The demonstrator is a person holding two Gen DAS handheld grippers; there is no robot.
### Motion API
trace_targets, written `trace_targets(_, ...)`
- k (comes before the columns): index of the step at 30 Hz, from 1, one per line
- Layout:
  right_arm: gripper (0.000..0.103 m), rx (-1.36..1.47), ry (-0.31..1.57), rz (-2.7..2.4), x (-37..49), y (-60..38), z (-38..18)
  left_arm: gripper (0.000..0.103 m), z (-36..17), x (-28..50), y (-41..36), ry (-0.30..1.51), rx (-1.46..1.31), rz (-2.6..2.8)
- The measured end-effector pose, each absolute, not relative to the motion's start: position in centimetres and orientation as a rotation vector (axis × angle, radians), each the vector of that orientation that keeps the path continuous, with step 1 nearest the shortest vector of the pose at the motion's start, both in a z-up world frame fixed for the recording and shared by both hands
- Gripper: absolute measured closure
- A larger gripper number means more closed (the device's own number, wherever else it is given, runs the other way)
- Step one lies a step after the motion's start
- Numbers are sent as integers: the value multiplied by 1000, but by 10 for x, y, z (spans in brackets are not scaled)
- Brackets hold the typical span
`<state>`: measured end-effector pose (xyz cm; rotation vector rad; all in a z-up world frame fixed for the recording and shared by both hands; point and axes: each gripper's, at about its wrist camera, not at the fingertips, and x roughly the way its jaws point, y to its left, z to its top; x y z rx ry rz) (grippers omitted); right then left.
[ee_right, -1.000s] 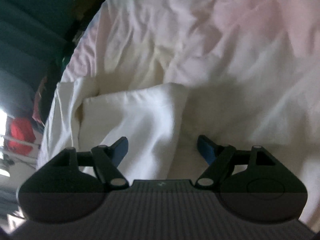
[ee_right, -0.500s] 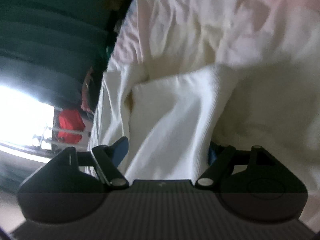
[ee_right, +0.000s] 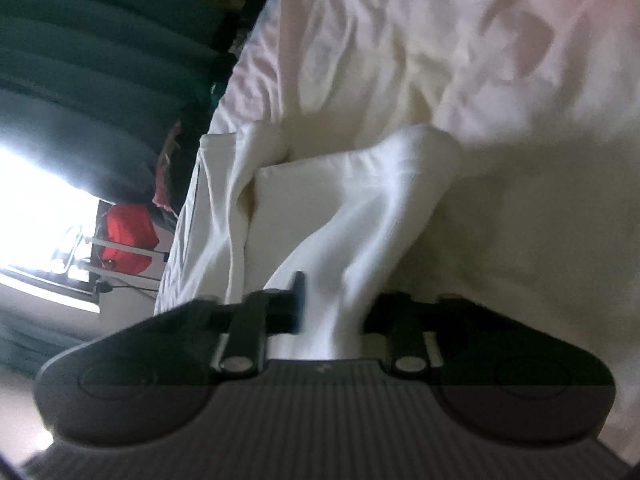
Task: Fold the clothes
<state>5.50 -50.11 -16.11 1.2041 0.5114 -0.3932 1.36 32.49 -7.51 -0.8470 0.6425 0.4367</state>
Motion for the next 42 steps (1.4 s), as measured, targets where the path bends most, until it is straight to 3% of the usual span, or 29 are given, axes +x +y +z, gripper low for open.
trace_targets(9,97,1126,438,-392,52,-508,-144,3,-98,-2,352,649,-1069,425)
trace_targets(18,97,1162,459,-432,50,-511,-152,19,-108,27,343,664,-1060,333)
trace_targets(21,97,1149,434,-436,49,-508,-147,28,-109,29,347,623,-1058,342)
trace_targets(23,97,1141,418,-438,49,-507,-143,43,-109,27,352,577,-1077,327)
trace_targets(24,97,1137,410,-439,48,-506,-141,46,-110,26,355,560,-1096,317)
trace_targets(27,97,1124,385,-443,47,-503,-136,70,-115,25,360,549,-1117,308)
trace_targets(29,97,1115,369,-445,47,-501,-132,94,-113,23,362,538,-1086,321)
trace_targets(34,97,1028,363,-486,46,-494,-117,100,-91,17,359,450,-981,322)
trace_targets(42,98,907,343,-540,57,-492,-75,101,-40,17,359,325,-961,255)
